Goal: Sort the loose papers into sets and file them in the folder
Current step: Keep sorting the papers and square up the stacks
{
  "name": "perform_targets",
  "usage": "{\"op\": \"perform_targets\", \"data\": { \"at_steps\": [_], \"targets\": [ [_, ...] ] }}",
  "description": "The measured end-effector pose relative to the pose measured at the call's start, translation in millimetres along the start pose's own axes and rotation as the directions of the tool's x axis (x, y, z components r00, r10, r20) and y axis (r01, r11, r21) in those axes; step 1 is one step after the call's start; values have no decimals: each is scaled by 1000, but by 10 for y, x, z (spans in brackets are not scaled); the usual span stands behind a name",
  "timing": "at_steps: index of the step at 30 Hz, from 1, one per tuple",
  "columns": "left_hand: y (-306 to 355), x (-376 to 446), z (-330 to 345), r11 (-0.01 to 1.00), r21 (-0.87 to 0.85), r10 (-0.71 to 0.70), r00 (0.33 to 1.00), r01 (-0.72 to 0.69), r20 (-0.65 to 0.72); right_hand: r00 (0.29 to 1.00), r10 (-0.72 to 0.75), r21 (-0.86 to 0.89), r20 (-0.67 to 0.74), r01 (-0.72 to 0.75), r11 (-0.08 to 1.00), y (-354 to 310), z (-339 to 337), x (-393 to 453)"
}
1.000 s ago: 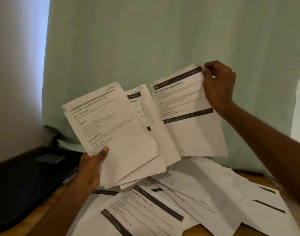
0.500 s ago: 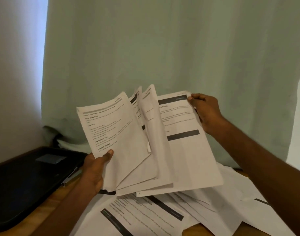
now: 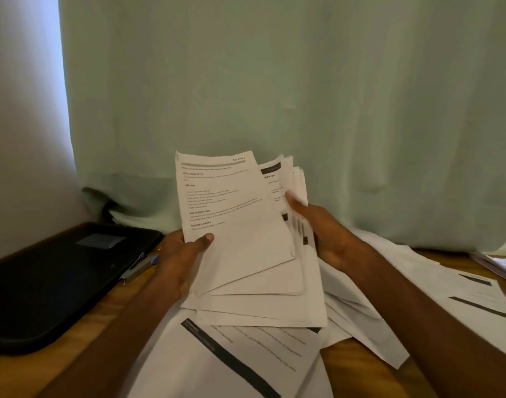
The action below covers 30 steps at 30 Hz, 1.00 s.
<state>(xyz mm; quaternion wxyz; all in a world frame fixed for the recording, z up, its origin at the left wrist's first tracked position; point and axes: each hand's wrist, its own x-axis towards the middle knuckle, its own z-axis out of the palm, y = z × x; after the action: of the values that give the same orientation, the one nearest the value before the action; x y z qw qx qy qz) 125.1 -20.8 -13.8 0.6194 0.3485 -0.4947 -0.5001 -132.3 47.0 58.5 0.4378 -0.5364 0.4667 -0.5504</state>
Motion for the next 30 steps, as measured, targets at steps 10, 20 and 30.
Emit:
{"op": "perform_targets", "data": {
  "at_steps": [10, 20, 30],
  "targets": [
    [120, -157, 191, 975, 81, 182, 951, -208, 250, 857, -342, 102, -385, 408, 907, 90, 88, -234],
    [322, -294, 197, 929, 15, 368, 927, -370, 64, 886, -387, -10, -256, 398, 917, 199, 216, -363],
    [169, -203, 159, 978, 71, 179, 968, -194, 174, 953, -248, -102, -173, 233, 967, 383, 200, -374]
  ]
}}
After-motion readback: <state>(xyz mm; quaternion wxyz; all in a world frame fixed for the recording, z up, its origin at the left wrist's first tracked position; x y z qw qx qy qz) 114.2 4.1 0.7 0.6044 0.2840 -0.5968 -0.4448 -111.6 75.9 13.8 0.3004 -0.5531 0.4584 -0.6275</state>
